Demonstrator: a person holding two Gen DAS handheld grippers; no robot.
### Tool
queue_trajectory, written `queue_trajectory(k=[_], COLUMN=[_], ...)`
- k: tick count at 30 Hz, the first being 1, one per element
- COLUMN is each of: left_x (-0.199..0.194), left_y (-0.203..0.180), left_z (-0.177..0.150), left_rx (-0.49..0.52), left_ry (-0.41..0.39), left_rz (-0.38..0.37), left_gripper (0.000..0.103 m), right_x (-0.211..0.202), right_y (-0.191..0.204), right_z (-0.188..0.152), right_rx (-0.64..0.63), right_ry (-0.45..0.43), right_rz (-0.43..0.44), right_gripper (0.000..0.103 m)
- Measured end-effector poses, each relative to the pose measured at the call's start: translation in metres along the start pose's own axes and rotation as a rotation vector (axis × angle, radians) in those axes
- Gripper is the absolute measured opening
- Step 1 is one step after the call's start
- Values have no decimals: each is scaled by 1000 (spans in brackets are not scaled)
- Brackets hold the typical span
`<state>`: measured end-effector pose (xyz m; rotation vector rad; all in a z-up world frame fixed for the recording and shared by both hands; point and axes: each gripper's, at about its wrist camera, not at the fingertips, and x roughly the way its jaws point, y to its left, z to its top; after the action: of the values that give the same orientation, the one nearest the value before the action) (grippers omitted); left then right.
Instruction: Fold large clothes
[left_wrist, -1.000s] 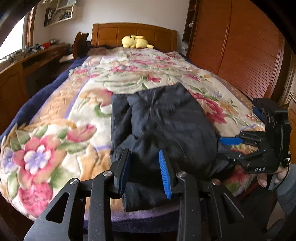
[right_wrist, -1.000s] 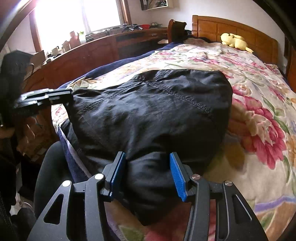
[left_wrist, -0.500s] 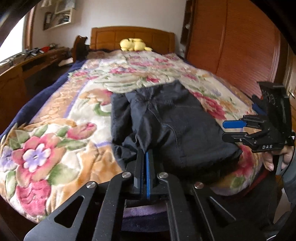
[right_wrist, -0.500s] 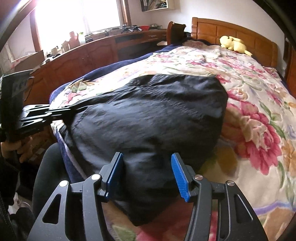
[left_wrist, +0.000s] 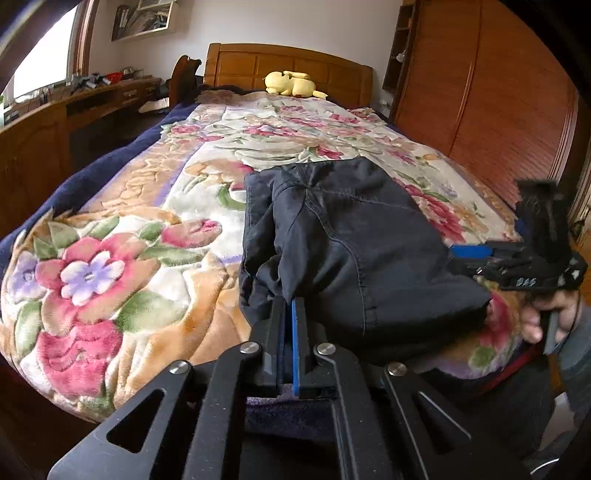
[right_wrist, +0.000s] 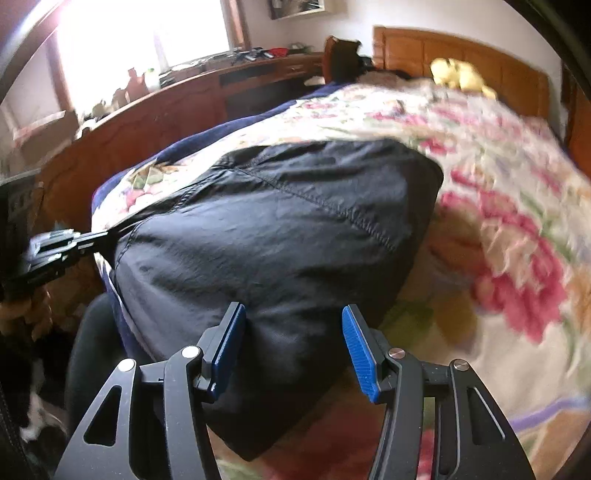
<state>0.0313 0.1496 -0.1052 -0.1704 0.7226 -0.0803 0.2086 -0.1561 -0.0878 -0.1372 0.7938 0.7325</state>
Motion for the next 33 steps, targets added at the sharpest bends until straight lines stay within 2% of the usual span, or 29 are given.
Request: queue_trajectory(k=[3,5,9,13,22,33], left_x=[-8,-12,-15,-12,3,16], left_y=[8,9,11,9,2,-2], left_z=[-2,-4,-13,-23,-22,-25], left_rx=[-28,-19,-1,0,14,14], left_ry=[10,18,61,91,111,131], left_rz=[-43,-38,-9,-6,17,10], left_gripper=[3,4,19,23,23,23], right_x=[2,3,5,5,3,0], right_y=[0,2,6,5,6,1], right_z=[-5,-6,-5,-8,-11,-6], right_rx=[0,-5,-10,-4,-8,-6], right_ry=[-7,-8,-5,-13,-22,-16], right_rz=[-7,-16,-23,-18,-23,-4], right_gripper=[56,56,56,56,56,58])
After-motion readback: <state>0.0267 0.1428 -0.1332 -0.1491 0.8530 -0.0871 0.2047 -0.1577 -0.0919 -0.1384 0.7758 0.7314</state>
